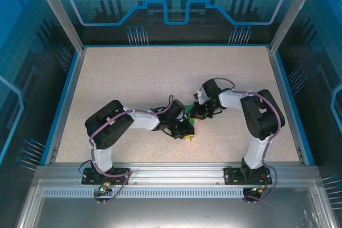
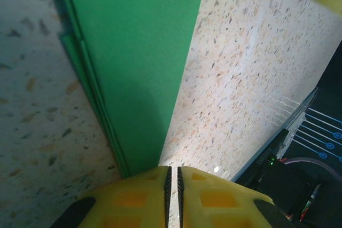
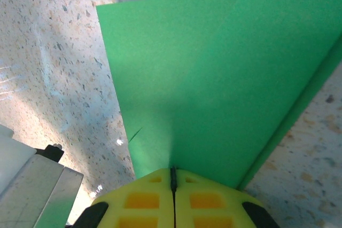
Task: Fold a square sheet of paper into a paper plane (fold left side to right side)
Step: Fold the wing for the fifth time at the center of the table.
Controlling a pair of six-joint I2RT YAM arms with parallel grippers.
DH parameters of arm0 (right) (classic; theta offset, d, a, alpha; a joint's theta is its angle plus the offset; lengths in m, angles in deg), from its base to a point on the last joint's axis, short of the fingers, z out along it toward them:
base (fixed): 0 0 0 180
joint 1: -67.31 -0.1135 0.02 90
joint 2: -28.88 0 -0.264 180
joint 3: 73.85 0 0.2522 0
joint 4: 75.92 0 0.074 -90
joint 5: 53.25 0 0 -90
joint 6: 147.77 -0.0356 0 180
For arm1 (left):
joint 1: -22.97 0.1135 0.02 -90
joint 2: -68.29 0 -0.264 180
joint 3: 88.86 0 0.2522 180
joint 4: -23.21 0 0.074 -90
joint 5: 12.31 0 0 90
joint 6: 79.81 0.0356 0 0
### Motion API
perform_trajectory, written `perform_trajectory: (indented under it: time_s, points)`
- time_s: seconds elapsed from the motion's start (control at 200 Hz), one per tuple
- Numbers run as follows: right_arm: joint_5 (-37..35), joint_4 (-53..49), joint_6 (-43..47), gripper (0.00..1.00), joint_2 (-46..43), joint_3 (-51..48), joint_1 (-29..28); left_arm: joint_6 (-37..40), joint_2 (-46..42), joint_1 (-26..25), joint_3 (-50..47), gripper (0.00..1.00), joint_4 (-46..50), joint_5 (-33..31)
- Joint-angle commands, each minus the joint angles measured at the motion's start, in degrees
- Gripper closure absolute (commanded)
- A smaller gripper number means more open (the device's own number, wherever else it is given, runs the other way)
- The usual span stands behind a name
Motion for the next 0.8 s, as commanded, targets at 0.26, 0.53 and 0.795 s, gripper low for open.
perform_trajectory:
  time_s: [0.26,0.53,0.795]
  points:
    - [-5.8,-3.2,0.8,0.94,2.9,0.0,-0.2,-1.1,-0.6,-1.4,-2.8,0.86,3.9,0.8]
    - [-6.1,-3.7,1.1,0.94,3.2,0.2,-0.1,-1.1,-2.5,-2.4,-4.5,0.90,4.6,0.9]
    - [-6.1,-3.7,1.1,0.94,3.3,0.2,-0.2,-0.9,-5.6,-2.5,-5.8,0.91,3.8,1.2]
